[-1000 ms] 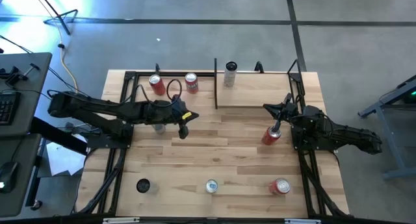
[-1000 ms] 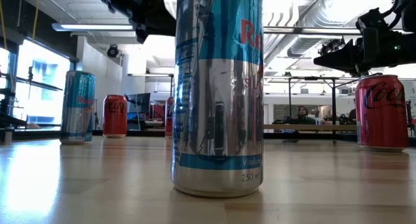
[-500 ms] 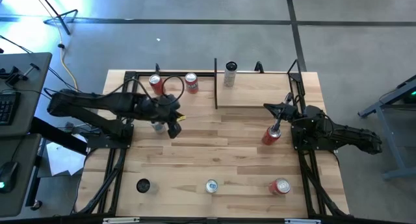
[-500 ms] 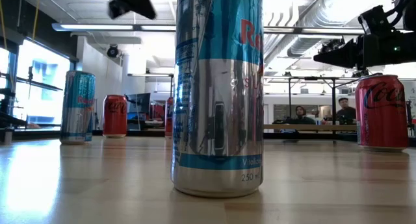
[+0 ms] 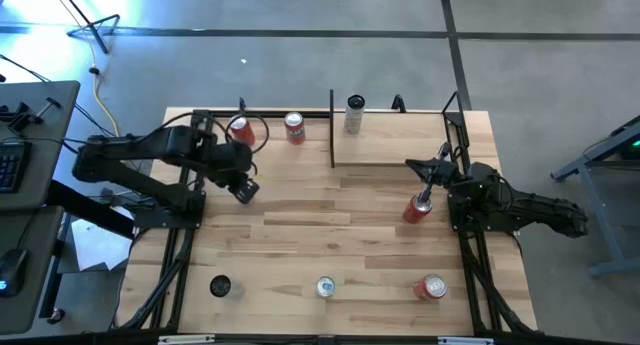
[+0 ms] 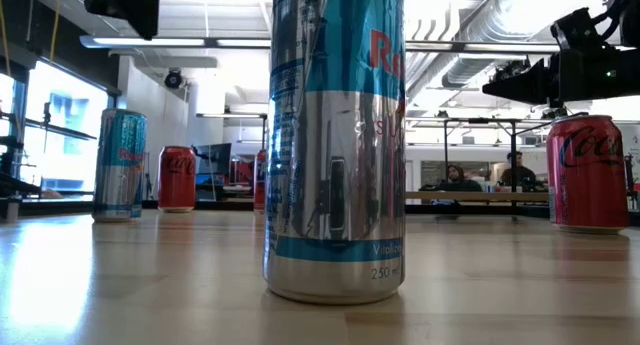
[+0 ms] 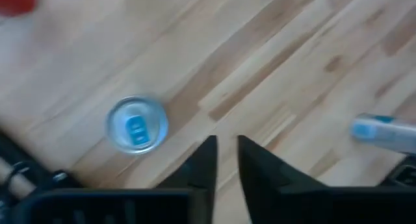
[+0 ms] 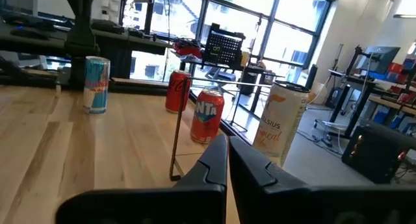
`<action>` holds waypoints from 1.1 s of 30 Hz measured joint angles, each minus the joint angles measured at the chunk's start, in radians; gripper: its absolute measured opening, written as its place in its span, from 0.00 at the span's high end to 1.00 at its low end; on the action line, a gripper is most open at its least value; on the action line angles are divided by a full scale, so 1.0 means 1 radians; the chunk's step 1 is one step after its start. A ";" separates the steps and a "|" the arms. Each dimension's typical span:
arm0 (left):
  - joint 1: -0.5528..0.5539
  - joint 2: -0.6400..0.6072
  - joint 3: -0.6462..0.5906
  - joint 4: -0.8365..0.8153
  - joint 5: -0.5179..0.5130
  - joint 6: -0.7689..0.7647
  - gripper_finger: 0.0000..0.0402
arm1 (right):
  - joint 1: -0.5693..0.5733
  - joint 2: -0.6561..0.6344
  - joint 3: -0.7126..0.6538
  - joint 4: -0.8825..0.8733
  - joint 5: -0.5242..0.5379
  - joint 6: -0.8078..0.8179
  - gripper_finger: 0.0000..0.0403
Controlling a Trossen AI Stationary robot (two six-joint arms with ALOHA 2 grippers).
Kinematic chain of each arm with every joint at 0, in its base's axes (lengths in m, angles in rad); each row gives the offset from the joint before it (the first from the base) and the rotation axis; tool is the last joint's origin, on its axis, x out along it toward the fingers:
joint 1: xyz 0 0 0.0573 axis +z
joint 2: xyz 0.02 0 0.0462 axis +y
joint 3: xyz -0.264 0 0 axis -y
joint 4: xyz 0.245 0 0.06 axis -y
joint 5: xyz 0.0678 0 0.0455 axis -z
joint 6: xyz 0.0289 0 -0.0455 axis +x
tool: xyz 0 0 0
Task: Place canned beverage on shelf
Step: Put the top blue soda can on the shelf
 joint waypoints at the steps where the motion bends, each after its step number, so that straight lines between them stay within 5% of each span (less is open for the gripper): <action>1: 0.009 0.006 0.000 -0.017 0.001 0.007 0.81 | 0.000 0.000 0.000 0.000 -0.010 0.000 1.00; 10: 0.095 0.100 -0.007 -0.156 0.007 -0.039 0.33 | 0.000 0.000 0.000 0.002 -0.104 0.002 1.00; 15: 0.158 0.174 -0.007 -0.150 0.028 0.069 0.16 | 0.000 0.000 0.000 0.002 -0.109 0.002 1.00; 33: 0.254 0.277 -0.153 -0.122 0.116 0.111 0.12 | 0.000 0.000 0.000 -0.024 -0.133 0.010 1.00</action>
